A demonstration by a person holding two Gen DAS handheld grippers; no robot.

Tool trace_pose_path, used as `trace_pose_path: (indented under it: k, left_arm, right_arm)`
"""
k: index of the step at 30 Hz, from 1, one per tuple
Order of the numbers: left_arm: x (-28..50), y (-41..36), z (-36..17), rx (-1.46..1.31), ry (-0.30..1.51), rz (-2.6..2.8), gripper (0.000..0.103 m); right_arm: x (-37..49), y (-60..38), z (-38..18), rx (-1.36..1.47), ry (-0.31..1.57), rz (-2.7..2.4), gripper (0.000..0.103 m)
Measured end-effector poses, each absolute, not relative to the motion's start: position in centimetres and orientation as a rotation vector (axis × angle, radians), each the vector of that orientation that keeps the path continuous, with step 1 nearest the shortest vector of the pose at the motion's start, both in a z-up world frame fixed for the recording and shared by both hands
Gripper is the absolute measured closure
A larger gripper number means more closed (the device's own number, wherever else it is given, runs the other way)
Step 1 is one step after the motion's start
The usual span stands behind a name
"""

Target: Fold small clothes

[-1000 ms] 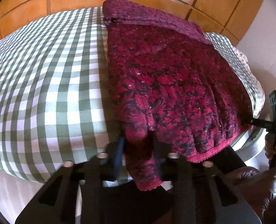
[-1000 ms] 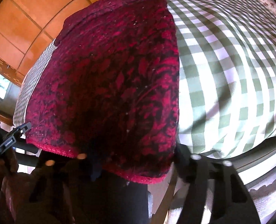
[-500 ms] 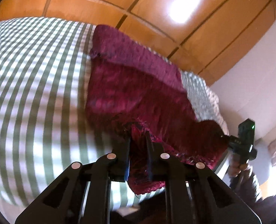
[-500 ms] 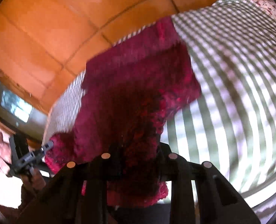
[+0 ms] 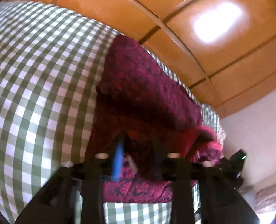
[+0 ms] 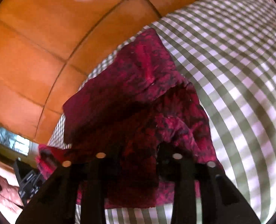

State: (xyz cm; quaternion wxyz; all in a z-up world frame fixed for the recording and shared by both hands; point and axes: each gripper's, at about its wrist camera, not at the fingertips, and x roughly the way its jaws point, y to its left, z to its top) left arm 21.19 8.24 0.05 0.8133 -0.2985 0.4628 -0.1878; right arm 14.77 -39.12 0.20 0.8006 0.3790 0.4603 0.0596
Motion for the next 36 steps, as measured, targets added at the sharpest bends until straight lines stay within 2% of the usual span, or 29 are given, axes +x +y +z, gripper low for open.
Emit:
trace_pose_path:
  k: [1, 2, 4, 7, 12, 14, 15, 16, 17, 18, 19, 20, 21, 22, 30, 36]
  left_arm:
    - [21.0, 9.2, 0.2, -0.661, 0.959, -0.364, 0.033]
    - [20.6, 10.3, 0.3, -0.682, 0.923, -0.328, 0.028]
    - [19.9, 11.7, 0.1, -0.674, 0.917, -0.323, 0.028]
    - [17.5, 12.5, -0.1, -0.578, 0.887, -0.347, 0.028]
    - [14.0, 11.0, -2.5, -0.425, 0.908, -0.428, 0.026]
    - [14.2, 10.2, -3.4, -0.408, 0.922, -0.440, 0.026]
    - [14.3, 9.4, -3.8, -0.413, 0.926, -0.455, 0.026]
    - [14.5, 8.5, -4.1, -0.408, 0.926, -0.469, 0.029]
    - [14.7, 7.9, -4.2, -0.394, 0.926, -0.483, 0.042]
    - [15.1, 7.0, -4.5, -0.374, 0.941, -0.497, 0.062]
    - [15.5, 6.6, -4.8, -0.368, 0.959, -0.492, 0.069]
    - [15.5, 6.5, -4.8, -0.362, 0.965, -0.470, 0.080]
    - [15.6, 6.6, -4.9, -0.358, 0.970, -0.464, 0.085]
    - [15.3, 6.7, -4.7, -0.361, 0.968, -0.467, 0.087]
    - [11.0, 8.1, -4.1, -0.345, 0.980, -0.493, 0.090]
    - [5.6, 8.7, -3.9, -0.323, 1.017, -0.539, 0.090]
  right_arm:
    - [15.0, -39.3, 0.0, 0.832, 0.981, 0.134, 0.056]
    - [15.1, -39.5, -0.1, 0.859, 0.971, 0.154, 0.052]
    - [14.5, -40.3, 0.2, 0.959, 0.912, 0.233, 0.022]
    - [12.7, -41.5, 1.5, 0.957, 0.829, 0.242, 0.007]
    - [8.6, -42.0, 1.9, 0.715, 0.855, 0.140, 0.004]
    - [8.3, -41.3, 0.8, 0.630, 0.903, 0.108, 0.010]
    - [8.7, -40.7, 0.3, 0.591, 0.922, 0.103, 0.023]
    - [8.6, -40.1, -0.5, 0.556, 0.942, 0.100, 0.031]
    - [9.0, -39.4, -1.4, 0.490, 0.969, 0.068, 0.038]
    - [9.3, -39.0, -1.8, 0.446, 0.974, 0.053, 0.044]
    - [9.5, -38.6, -1.8, 0.412, 0.969, 0.036, 0.054]
    - [9.4, -38.6, -1.9, 0.411, 0.970, 0.032, 0.060]
    - [9.2, -38.8, -1.5, 0.420, 0.969, 0.030, 0.074]
    - [9.0, -39.1, -1.5, 0.422, 0.967, 0.029, 0.082]
    - [4.9, -38.8, -0.1, 0.449, 0.968, 0.067, 0.086]
    - [-1.7, -39.5, -0.8, 0.451, 1.029, 0.118, 0.086]
